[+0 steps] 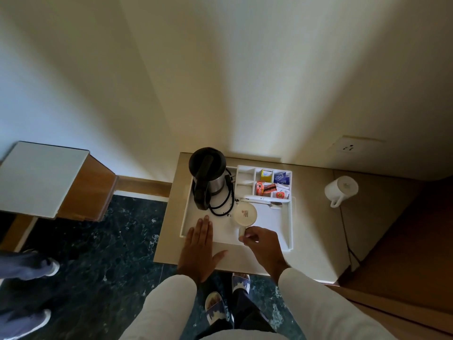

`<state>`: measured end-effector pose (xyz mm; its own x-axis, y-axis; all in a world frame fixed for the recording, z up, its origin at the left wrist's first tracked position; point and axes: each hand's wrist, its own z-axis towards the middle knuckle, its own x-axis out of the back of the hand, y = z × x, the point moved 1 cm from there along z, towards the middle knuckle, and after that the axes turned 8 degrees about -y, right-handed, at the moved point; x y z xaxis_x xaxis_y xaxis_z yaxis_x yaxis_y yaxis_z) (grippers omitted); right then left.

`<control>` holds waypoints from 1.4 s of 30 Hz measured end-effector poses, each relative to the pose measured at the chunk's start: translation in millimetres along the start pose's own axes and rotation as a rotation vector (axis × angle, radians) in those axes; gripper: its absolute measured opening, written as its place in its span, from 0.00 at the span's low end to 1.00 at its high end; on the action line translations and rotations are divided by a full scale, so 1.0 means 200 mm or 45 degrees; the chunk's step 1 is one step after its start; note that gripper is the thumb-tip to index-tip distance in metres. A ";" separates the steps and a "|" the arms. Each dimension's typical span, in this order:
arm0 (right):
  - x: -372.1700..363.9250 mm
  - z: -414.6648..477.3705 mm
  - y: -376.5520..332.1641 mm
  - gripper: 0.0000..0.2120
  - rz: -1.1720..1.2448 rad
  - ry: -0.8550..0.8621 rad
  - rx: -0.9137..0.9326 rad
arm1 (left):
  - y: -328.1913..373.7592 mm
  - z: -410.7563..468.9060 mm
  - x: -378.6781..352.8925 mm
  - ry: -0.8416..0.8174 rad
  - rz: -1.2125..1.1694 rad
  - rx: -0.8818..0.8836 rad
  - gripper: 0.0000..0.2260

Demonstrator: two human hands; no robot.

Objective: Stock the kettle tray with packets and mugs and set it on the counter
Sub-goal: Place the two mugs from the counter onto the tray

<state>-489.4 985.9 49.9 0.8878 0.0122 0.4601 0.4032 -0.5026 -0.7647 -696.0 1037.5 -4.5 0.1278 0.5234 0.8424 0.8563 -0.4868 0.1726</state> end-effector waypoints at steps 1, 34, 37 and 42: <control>0.02 -0.01 0.00 0.12 0.023 -0.021 -0.023 | 0.00 0.00 0.00 0.005 0.001 -0.002 0.45; 0.58 -0.16 0.10 0.08 0.426 0.318 -0.140 | 0.02 0.02 0.00 0.015 -0.025 0.011 0.45; 0.42 -0.22 0.11 0.05 0.388 0.223 -0.162 | 0.03 0.02 0.00 0.014 -0.017 0.002 0.45; 0.29 -0.19 0.15 0.07 0.335 0.195 -0.211 | 0.03 0.01 0.00 0.001 0.011 0.037 0.45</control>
<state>-433.3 939.4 71.1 0.9080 -0.2597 0.3289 0.1125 -0.6048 -0.7884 -690.2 1036.4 -3.9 0.1348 0.5191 0.8440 0.8694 -0.4705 0.1506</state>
